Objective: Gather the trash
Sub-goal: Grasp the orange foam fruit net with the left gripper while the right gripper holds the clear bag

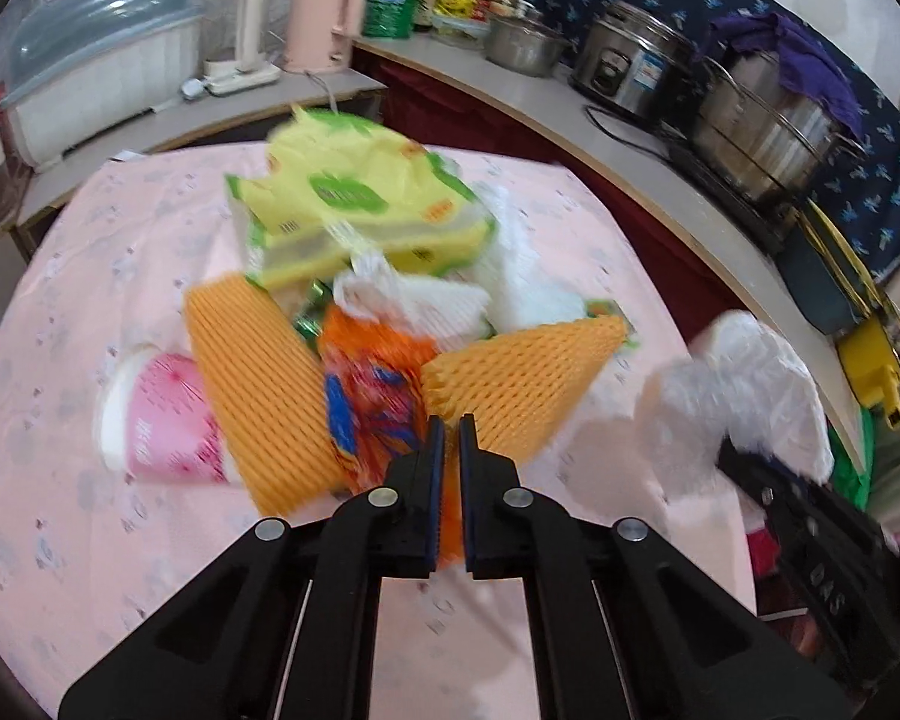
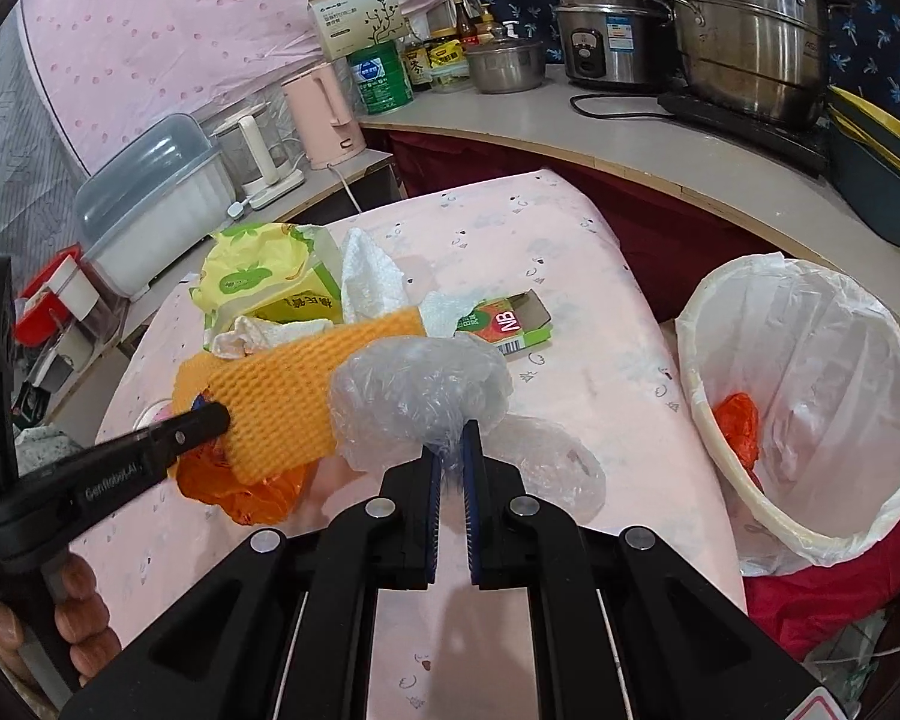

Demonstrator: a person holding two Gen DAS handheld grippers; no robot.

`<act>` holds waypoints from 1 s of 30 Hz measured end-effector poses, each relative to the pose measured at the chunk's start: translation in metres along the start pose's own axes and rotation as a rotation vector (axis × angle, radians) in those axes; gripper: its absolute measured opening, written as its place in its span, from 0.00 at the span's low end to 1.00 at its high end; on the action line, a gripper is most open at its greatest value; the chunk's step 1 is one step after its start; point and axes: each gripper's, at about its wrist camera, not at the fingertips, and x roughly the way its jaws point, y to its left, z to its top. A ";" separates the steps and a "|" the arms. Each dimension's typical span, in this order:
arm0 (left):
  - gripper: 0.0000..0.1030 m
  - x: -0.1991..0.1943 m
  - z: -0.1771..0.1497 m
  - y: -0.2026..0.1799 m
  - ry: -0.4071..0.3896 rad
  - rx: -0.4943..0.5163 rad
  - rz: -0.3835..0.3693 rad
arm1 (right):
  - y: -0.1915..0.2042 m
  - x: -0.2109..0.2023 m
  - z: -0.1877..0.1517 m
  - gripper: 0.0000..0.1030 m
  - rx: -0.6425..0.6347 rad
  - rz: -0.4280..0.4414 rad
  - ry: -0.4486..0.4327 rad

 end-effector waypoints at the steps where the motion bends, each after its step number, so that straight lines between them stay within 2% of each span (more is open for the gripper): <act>1: 0.04 0.002 -0.006 -0.004 0.016 0.012 -0.012 | -0.002 -0.002 0.000 0.07 0.004 -0.003 -0.004; 5: 0.06 0.001 -0.024 -0.019 0.036 0.057 -0.032 | -0.011 -0.008 -0.001 0.07 0.018 -0.013 -0.014; 6: 0.13 -0.001 -0.026 -0.022 0.034 0.062 -0.033 | -0.014 -0.010 -0.001 0.07 0.023 -0.015 -0.015; 7: 0.27 -0.004 -0.027 -0.023 0.028 0.066 -0.036 | -0.015 -0.011 -0.001 0.07 0.027 -0.016 -0.016; 9: 0.46 -0.012 -0.026 -0.025 -0.007 0.068 -0.024 | -0.019 -0.015 -0.002 0.07 0.034 -0.019 -0.022; 10: 0.50 -0.015 -0.025 -0.026 -0.030 0.072 -0.016 | -0.021 -0.016 -0.002 0.07 0.037 -0.020 -0.025; 15: 0.50 -0.014 -0.017 -0.035 -0.035 0.100 -0.012 | -0.032 -0.021 -0.001 0.07 0.055 -0.032 -0.036; 18: 0.61 -0.015 -0.019 -0.042 -0.037 0.110 -0.033 | -0.041 -0.025 0.000 0.07 0.069 -0.043 -0.044; 25: 0.65 -0.003 -0.028 -0.064 -0.016 0.169 -0.041 | -0.064 -0.032 0.000 0.07 0.108 -0.070 -0.058; 28: 0.74 0.009 -0.030 -0.073 -0.001 0.200 -0.048 | -0.069 -0.032 -0.002 0.07 0.114 -0.074 -0.057; 30: 0.74 0.019 -0.032 -0.080 0.010 0.228 -0.030 | -0.073 -0.032 -0.003 0.07 0.121 -0.076 -0.054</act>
